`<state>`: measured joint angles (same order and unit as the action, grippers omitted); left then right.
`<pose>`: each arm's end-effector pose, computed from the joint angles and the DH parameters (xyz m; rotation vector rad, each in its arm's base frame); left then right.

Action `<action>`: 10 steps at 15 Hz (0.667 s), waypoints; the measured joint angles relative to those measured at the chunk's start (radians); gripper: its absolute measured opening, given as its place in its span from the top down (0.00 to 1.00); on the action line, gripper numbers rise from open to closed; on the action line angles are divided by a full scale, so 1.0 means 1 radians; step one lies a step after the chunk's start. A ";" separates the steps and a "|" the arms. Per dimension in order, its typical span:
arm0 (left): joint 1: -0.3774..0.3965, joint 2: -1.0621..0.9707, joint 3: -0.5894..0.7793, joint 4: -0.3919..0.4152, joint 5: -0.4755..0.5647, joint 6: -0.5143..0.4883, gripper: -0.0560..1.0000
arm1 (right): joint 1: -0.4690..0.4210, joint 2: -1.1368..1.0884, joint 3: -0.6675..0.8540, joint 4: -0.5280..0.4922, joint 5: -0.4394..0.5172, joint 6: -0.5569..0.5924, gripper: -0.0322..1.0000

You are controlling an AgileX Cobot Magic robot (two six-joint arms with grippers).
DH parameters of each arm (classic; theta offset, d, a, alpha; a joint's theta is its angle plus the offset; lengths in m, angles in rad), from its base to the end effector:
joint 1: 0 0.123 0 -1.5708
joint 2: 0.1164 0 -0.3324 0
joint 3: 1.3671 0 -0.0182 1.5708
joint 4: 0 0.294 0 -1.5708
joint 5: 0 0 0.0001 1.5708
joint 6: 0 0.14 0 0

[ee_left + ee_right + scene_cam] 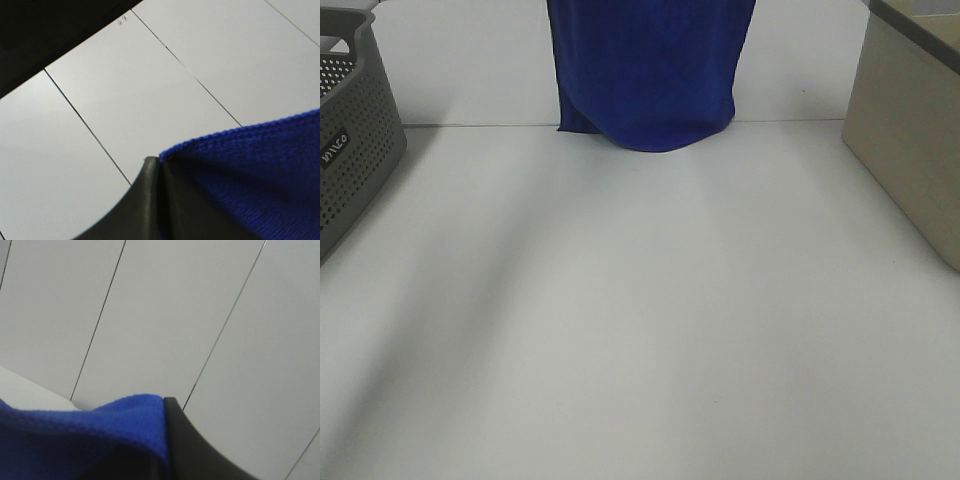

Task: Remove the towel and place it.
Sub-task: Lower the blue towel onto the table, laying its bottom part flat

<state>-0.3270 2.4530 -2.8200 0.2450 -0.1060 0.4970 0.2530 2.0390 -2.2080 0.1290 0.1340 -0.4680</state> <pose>0.6187 -0.2136 0.5223 0.5392 0.8660 0.3644 0.5824 0.1531 0.5095 -0.4365 1.3803 -0.0589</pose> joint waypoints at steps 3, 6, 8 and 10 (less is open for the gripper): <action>-0.011 0.002 0.000 0.000 0.140 -0.026 0.95 | 0.000 -0.001 0.000 0.000 0.114 0.000 0.95; -0.027 -0.006 0.000 0.000 0.321 -0.027 0.95 | -0.016 -0.013 0.000 0.016 0.218 0.008 0.95; -0.019 -0.014 0.000 0.000 0.276 -0.027 0.95 | -0.035 -0.021 0.000 0.037 0.153 0.020 0.95; -0.006 -0.014 0.000 0.000 0.162 -0.027 0.95 | -0.036 -0.014 0.000 0.086 0.044 0.025 0.95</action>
<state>-0.3330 2.4390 -2.8200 0.2450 0.0560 0.4700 0.2170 2.0250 -2.2080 0.2150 0.1780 -0.4430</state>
